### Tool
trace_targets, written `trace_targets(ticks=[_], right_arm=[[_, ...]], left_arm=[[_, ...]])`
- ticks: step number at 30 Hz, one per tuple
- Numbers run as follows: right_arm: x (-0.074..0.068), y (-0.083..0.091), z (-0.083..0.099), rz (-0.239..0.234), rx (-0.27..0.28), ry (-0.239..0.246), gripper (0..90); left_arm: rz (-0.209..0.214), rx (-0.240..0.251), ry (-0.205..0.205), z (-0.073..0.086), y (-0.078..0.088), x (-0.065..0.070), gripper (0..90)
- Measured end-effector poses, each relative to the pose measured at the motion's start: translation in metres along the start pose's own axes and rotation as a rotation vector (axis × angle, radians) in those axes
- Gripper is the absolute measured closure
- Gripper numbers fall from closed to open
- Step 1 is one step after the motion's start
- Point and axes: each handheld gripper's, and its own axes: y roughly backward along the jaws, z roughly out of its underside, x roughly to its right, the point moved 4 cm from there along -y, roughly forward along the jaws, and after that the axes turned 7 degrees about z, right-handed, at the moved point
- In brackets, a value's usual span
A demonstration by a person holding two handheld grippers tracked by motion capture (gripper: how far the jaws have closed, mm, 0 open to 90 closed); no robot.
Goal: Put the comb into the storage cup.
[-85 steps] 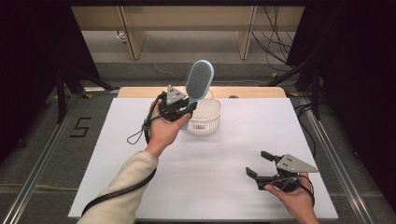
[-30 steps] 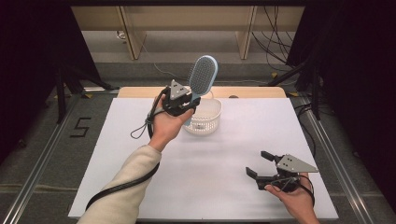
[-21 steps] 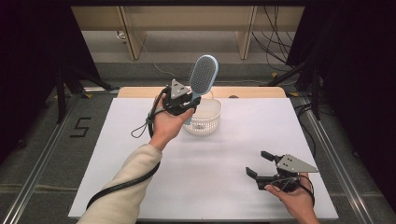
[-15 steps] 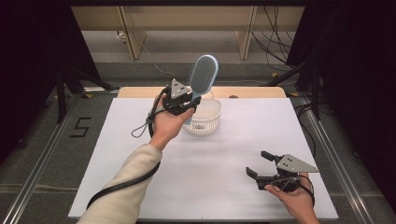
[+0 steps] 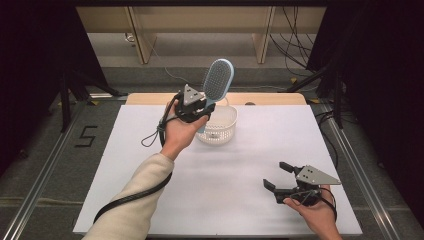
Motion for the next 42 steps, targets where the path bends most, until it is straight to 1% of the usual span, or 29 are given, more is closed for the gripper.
trace_targets(ticks=[2,5,13,42], right_arm=[[-0.0001,0.0,-0.0001,-0.001,0.001,0.0,15.0],[-0.0001,0.0001,-0.0001,-0.001,0.001,0.0,15.0],[-0.0002,-0.0001,-0.0001,-0.002,0.002,-0.001,15.0],[-0.0001,0.0003,-0.0003,-0.004,0.002,-0.005,15.0]], left_arm=[[-0.004,-0.002,-0.007,0.0002,-0.0005,-0.0005,69.7],[-0.003,-0.004,-0.007,0.0006,-0.0011,-0.0008,69.7],[-0.001,-0.004,0.005,0.0006,-0.0026,-0.0012,69.7],[-0.002,-0.005,-0.01,-0.0029,-0.0077,-0.0024,69.7]])
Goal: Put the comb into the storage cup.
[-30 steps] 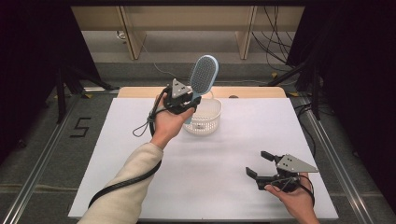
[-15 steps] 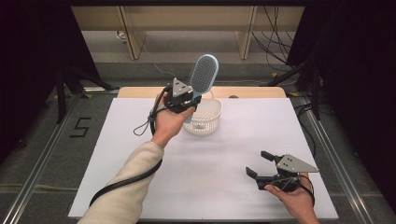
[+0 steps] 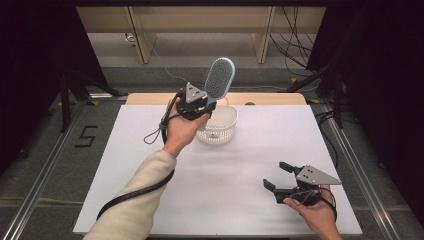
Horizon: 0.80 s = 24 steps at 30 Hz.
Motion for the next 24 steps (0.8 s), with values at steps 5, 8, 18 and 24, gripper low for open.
trace_targets(ticks=[5,8,18,24], right_arm=[[0.0,-0.0001,0.0001,0.0,-0.001,-0.001,15.0],[0.0001,-0.0003,0.0003,0.0,-0.001,0.001,15.0],[0.0,-0.0001,0.0,0.0,0.0,-0.001,15.0],[0.0,-0.0001,0.0001,0.0,-0.001,0.0,15.0]], left_arm=[[0.0,0.0,0.0,-0.0007,-0.0007,-0.0003,69.7],[0.002,0.003,0.003,-0.0013,-0.0008,-0.0002,69.6],[0.005,0.002,-0.005,-0.0024,-0.0018,-0.0007,69.6],[0.003,0.002,-0.006,-0.0031,-0.0026,-0.0014,69.7]])
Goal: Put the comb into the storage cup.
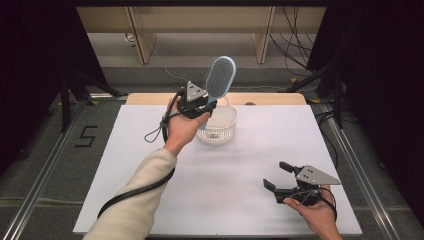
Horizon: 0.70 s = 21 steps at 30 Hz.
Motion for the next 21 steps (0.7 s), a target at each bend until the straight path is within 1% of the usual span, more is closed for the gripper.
trace_targets(ticks=[3,12,21], right_arm=[[0.0001,0.0001,0.0,0.0,0.001,0.002,14.9],[0.0,0.0002,0.0,0.0,0.0,0.002,14.9],[0.0,0.0,0.0002,0.0,0.0,0.003,15.0]], left_arm=[[0.003,-0.002,0.003,0.0005,-0.0008,0.0003,69.7],[0.004,-0.007,-0.006,0.0001,-0.0026,-0.0002,69.6],[-0.001,-0.009,-0.008,-0.0008,-0.0038,-0.0022,69.7]])
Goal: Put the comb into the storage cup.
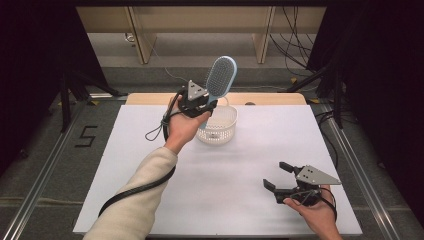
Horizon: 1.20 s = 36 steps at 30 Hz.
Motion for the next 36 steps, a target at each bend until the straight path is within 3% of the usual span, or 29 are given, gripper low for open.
trace_targets(ticks=[36], right_arm=[[0.0001,0.0002,-0.0004,-0.001,0.001,-0.003,15.0]], left_arm=[[-0.006,0.006,-0.02,-0.0029,-0.0065,-0.0032,69.7]])
